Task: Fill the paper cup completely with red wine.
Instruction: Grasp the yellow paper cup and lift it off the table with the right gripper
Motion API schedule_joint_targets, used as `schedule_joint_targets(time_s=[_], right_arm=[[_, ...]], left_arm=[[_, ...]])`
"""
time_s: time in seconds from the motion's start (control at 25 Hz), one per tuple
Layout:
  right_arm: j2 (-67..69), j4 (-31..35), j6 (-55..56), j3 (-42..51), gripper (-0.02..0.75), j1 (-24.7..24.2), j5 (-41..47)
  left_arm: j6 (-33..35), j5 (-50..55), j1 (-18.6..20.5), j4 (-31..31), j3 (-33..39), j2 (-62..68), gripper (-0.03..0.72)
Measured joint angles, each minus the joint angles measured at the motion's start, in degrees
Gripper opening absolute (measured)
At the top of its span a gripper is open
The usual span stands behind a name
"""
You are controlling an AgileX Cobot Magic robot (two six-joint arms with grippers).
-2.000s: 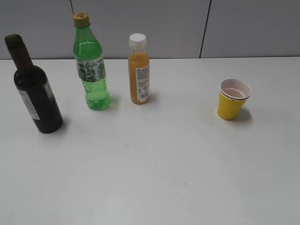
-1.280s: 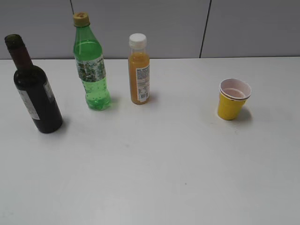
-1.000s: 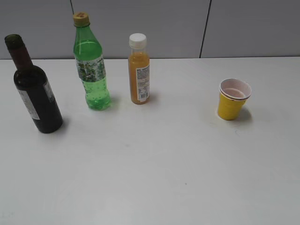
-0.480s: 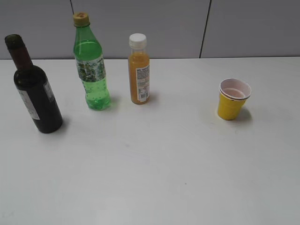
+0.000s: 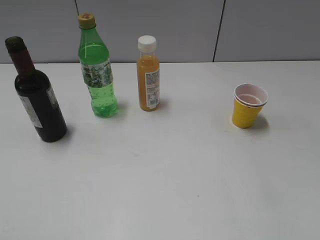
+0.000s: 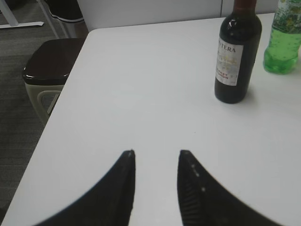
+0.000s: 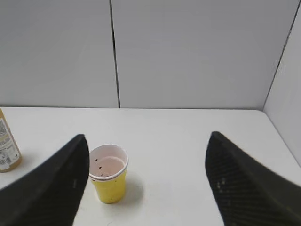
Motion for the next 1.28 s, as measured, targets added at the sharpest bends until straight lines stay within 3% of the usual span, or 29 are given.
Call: schedule_joint_targets(time_s=[0.36, 0.8, 0.92, 1.28], right_arm=[[19.2, -2.2, 0.0, 2.4, 0.581, 0.4, -28.8], [41.2, -5.2, 1.5, 2.5, 0.583, 6.1, -43.1], [46.4, -6.2, 1.5, 2.6, 0.615, 8.5, -47.2], [57.7, -5.0, 1.5, 10.4, 0.649, 9.5, -67.9]], left_arm=[[0.0, 0.0, 0.0, 0.0, 0.0, 0.0, 0.238], [0.0, 0.0, 0.0, 0.0, 0.0, 0.0, 0.238], [0.0, 0.0, 0.0, 0.0, 0.0, 0.0, 0.238], [0.0, 0.0, 0.0, 0.0, 0.0, 0.0, 0.238]])
